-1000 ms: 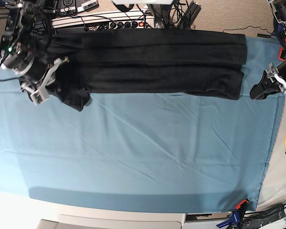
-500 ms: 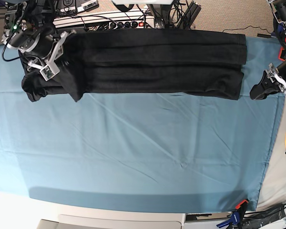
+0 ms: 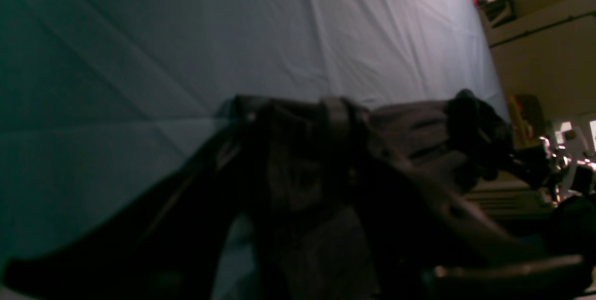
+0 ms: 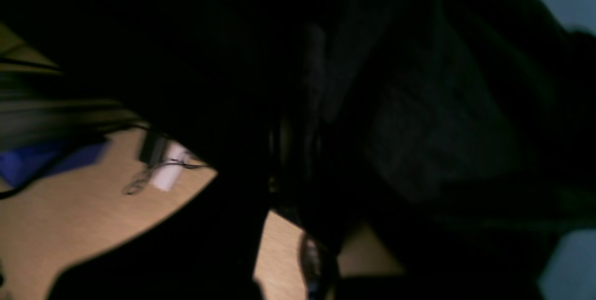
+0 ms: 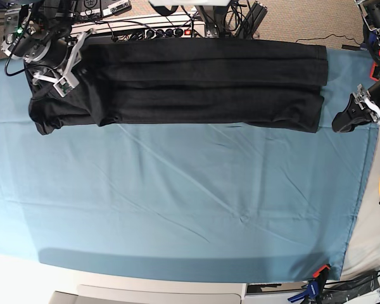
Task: Fold the T-shirt properly
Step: 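Fold the strip end with the right gripper inward toward the shirt middle, then grasp the other strip end with the left gripper and pull it inward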
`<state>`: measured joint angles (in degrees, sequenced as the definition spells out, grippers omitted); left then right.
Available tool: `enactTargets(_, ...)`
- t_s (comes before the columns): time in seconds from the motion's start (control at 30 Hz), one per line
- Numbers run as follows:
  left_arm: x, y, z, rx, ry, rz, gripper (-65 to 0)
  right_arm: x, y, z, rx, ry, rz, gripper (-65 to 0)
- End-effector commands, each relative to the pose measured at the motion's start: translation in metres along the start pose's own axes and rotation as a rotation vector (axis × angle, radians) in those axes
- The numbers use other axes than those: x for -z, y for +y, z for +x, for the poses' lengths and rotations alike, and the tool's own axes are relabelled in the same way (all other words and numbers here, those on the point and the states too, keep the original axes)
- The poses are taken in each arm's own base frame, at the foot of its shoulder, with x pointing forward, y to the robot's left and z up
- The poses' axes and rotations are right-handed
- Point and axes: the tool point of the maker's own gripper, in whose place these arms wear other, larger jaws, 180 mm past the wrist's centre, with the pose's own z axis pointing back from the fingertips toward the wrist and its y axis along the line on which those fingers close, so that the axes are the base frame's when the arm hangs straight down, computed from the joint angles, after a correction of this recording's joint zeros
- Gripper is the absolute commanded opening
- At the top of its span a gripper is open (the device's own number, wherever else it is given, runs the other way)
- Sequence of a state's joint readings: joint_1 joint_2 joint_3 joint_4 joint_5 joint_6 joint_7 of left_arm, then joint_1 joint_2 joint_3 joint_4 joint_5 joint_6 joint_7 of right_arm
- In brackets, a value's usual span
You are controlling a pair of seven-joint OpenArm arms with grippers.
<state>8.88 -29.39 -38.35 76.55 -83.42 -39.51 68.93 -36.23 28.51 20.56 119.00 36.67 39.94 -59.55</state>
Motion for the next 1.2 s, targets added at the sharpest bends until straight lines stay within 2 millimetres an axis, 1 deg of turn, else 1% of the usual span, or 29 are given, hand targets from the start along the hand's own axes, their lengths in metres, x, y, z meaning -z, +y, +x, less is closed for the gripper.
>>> enactTargets(0.0,-0.005,-0.005,0.020,0.039,-0.049,-0.013,-45.6,-0.005,-0.005,0.007,-0.029,-0.021,-0.017,-65.0)
enactTargets(0.13,-0.005,-0.005,0.020,0.039,-0.049,-0.013,-45.6,-0.006,-0.011,0.005,-0.042,-0.008,-0.046,-65.0)
enactTargets(0.57,-0.005,-0.005,0.020,0.039,-0.046,-0.012,-45.6,-0.006,-0.011,0.003,-0.041,0.000,-0.045,-65.0)
enactTargets(0.6,-0.005,-0.005,0.020,0.039,-0.046,-0.012,-45.6,-0.006,-0.010,0.004,-0.041,-0.001,-0.044,-61.4)
enactTargets(0.67,-0.005,-0.004,0.019,0.041,-0.045,-0.007,-45.4,-0.006,-0.010,0.005,-0.039,-0.008,-0.042,-45.1)
enactTargets(0.7,-0.005,0.000,0.017,0.048,-0.033,0.013,-43.5,-0.006,-0.010,0.006,-0.040,-0.015,-0.042,-39.8)
enactTargets(0.73,-0.006,0.003,0.016,0.053,-0.030,0.029,-41.0,-0.006,-0.010,0.008,-0.040,-0.027,-0.042,-37.3)
enactTargets(0.8,-0.007,0.007,0.014,0.057,-0.027,0.052,-36.0,-0.006,-0.008,0.013,-0.035,-0.051,-0.034,-37.0)
enactTargets(0.83,-0.008,0.008,0.012,0.055,-0.024,0.055,-34.7,-0.006,-0.007,0.015,-0.032,-0.064,-0.031,-37.0)
enactTargets(0.93,-0.009,0.009,0.009,0.049,-0.021,0.058,-34.6,-0.011,-0.010,0.025,-0.025,-0.116,-0.058,-37.0)
enactTargets(1.03,-0.010,0.010,0.006,0.044,-0.016,0.061,-34.6,-0.025,-0.025,0.043,-0.020,-0.203,-0.151,-37.1)
enactTargets(1.17,-0.012,0.011,0.000,0.038,-0.002,0.069,-34.6,-0.051,-0.052,0.067,0.007,-0.318,-0.289,-37.1)
